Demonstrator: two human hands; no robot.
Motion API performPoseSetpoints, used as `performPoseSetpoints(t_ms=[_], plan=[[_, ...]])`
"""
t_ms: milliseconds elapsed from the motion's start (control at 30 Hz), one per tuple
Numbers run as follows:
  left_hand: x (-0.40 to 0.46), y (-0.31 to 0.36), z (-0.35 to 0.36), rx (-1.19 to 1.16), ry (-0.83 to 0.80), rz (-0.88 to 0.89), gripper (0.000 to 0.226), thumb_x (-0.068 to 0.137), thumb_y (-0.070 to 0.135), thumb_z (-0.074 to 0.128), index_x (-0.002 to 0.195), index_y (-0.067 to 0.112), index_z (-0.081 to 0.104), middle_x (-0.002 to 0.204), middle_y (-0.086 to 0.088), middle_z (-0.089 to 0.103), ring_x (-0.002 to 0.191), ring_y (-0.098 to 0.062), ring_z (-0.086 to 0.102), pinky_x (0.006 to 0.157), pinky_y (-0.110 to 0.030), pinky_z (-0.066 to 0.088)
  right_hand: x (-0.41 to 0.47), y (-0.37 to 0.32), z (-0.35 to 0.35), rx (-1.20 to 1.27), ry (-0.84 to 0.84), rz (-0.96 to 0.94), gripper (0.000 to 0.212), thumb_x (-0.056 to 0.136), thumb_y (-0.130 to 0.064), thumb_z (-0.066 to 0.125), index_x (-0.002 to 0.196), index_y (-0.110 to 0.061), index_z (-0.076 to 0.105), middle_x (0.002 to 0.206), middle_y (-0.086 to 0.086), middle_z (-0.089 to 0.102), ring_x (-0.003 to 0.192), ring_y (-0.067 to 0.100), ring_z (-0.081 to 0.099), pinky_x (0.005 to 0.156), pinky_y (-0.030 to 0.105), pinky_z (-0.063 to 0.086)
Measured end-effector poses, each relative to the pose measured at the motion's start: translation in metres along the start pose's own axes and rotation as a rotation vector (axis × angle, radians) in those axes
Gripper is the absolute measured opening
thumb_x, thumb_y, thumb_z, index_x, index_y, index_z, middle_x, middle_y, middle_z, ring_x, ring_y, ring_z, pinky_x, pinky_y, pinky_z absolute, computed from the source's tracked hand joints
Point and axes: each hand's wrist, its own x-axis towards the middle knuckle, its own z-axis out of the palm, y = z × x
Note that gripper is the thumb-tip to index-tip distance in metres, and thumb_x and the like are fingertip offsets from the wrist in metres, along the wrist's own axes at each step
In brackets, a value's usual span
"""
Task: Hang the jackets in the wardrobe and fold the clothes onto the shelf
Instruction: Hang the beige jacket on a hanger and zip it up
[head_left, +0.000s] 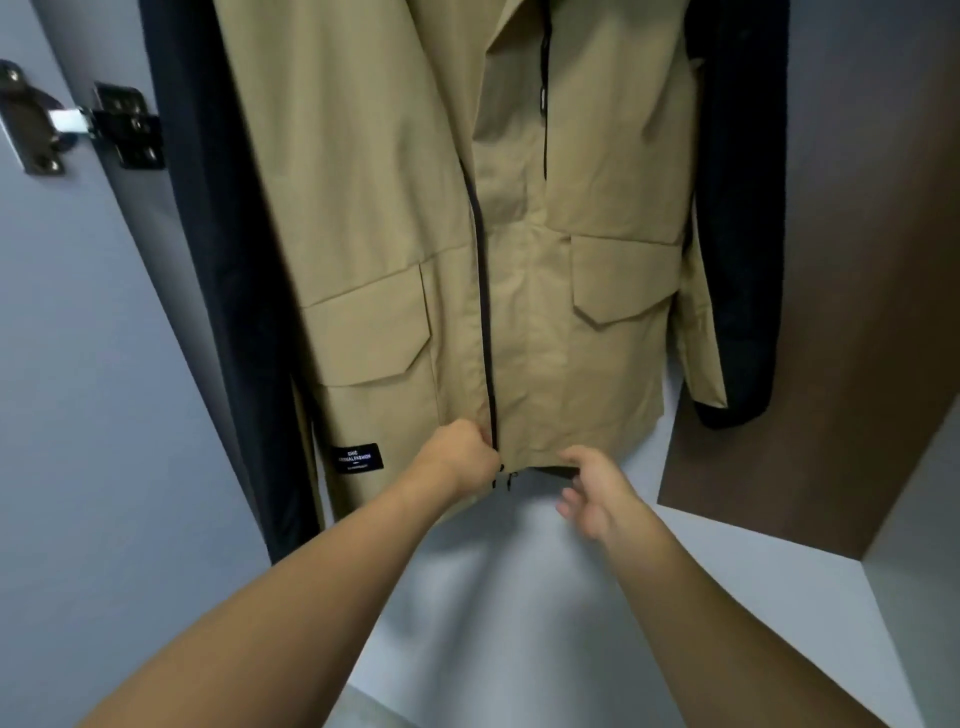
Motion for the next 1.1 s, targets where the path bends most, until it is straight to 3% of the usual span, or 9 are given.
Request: performPoseSetpoints(t_ms=[67,133,267,367,433,533,733,933,1100], plan=[[-0.001,-0.013,0.012,0.025,-0.028,-0.037,0.030,0.090,0.007,0.044,0.107,0.004,0.069,0.109,-0.012,0.068,0.103,-0.032,0.063,0.083,-0.034,0.054,0.013,0.024,-0.005,0.121,-0.046,0.078,0.059,0.090,-0.021,0.064,0.144,-0.015,0.041,0.142,0.007,0.038,0.121,0.026,0.047,0.098,0.038,0.040],[-0.002,-0.024,0.020,0.022,-0.016,-0.057,0.033,0.089,0.007,0.043,0.113,0.003,0.067,0.117,-0.016,0.066,0.106,-0.034,0.062,0.089,-0.036,0.052,0.024,0.040,-0.004,0.211,-0.102,0.103,0.058,0.089,-0.022,0.066,0.143,-0.019,0.042,0.153,0.008,0.032,0.138,0.027,0.035,0.106,0.040,0.034],[-0.001,-0.033,0.030,0.043,0.022,-0.057,0.034,0.088,0.010,0.046,0.114,0.007,0.067,0.121,-0.015,0.065,0.111,-0.034,0.059,0.091,-0.034,0.050,0.045,0.047,0.005,0.339,-0.218,0.089,0.022,0.093,-0.024,0.062,0.114,-0.020,0.059,0.149,0.005,0.043,0.140,0.022,0.036,0.110,0.039,0.028],[0.001,-0.034,0.032,0.089,0.039,-0.059,0.032,0.088,0.014,0.047,0.112,0.010,0.067,0.120,-0.015,0.066,0.109,-0.035,0.060,0.087,-0.031,0.049,0.058,0.046,0.017,0.382,-0.286,0.090,0.023,0.092,-0.028,0.063,0.113,-0.021,0.057,0.138,0.001,0.051,0.133,0.020,0.043,0.108,0.039,0.029],[0.001,-0.033,0.030,0.108,0.061,-0.069,0.032,0.088,0.015,0.047,0.113,0.012,0.066,0.123,-0.016,0.065,0.110,-0.037,0.059,0.088,-0.031,0.048,0.062,0.048,0.025,0.383,-0.315,0.087,0.030,0.090,-0.029,0.066,0.117,-0.022,0.057,0.120,-0.002,0.057,0.116,0.018,0.051,0.099,0.036,0.034],[-0.001,-0.031,0.022,0.111,0.076,-0.060,0.033,0.086,0.013,0.046,0.111,0.010,0.067,0.120,-0.017,0.065,0.109,-0.038,0.059,0.088,-0.033,0.049,0.062,0.054,0.027,0.358,-0.321,0.058,0.028,0.090,-0.029,0.068,0.115,-0.019,0.062,0.109,-0.002,0.064,0.101,0.015,0.059,0.101,0.036,0.038],[0.005,-0.013,0.009,-0.091,0.263,-0.005,0.019,0.092,0.032,0.052,0.096,0.017,0.063,0.092,-0.006,0.066,0.091,-0.031,0.061,0.072,-0.032,0.045,0.050,0.063,-0.011,0.266,-0.265,-0.063,0.016,0.094,-0.030,0.063,0.107,-0.021,0.063,0.092,0.002,0.075,0.082,0.016,0.073,0.072,0.031,0.055],[0.000,0.020,0.023,-0.317,0.178,-0.007,0.037,0.089,0.049,0.060,0.095,0.014,0.063,0.097,-0.010,0.070,0.091,-0.034,0.067,0.082,-0.047,0.058,0.026,0.062,-0.046,0.277,-0.284,-0.123,0.012,0.097,-0.020,0.060,0.108,-0.016,0.062,0.095,0.005,0.076,0.084,0.020,0.074,0.068,0.034,0.059],[-0.019,0.048,0.026,-0.091,0.412,0.240,0.027,0.095,0.040,0.048,0.099,0.017,0.061,0.093,-0.002,0.068,0.087,-0.027,0.063,0.076,-0.041,0.055,0.008,0.068,-0.054,0.255,-0.215,-0.204,0.011,0.093,-0.013,0.066,0.104,-0.012,0.066,0.094,0.007,0.076,0.082,0.019,0.074,0.074,0.035,0.061]])
